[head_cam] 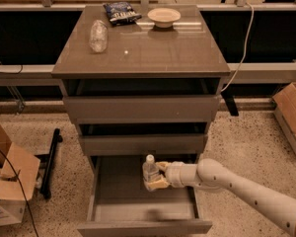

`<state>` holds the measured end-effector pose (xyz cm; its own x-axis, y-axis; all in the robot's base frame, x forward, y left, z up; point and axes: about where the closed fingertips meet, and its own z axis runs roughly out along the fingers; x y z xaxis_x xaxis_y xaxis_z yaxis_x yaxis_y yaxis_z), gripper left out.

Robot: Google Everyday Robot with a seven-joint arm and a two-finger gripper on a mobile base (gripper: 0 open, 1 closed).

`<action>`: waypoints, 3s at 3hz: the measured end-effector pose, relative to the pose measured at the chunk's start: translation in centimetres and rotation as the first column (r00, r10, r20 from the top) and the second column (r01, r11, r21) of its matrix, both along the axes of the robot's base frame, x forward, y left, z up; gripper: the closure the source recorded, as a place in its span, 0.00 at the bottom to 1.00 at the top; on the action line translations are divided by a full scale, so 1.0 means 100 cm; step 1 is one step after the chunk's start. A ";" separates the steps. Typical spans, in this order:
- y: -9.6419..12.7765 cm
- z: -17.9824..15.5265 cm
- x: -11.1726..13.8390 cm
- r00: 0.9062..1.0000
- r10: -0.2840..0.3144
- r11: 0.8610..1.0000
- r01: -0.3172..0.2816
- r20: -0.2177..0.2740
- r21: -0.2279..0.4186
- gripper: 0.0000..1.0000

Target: Place blue plastic bottle into bottom drawer

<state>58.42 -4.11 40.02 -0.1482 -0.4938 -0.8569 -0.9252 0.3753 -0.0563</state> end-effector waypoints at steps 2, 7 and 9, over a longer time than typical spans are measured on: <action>-0.009 -0.097 0.008 0.999 -0.019 1.000 0.020 0.048 -0.010 1.00; -0.003 -0.206 0.006 0.997 -0.080 0.993 0.079 0.007 0.082 0.19; -0.003 -0.214 0.005 0.996 -0.086 0.992 0.086 -0.005 0.089 0.00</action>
Offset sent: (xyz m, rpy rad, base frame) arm 0.0092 -0.0238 -0.1468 -0.0059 -0.0577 -0.0300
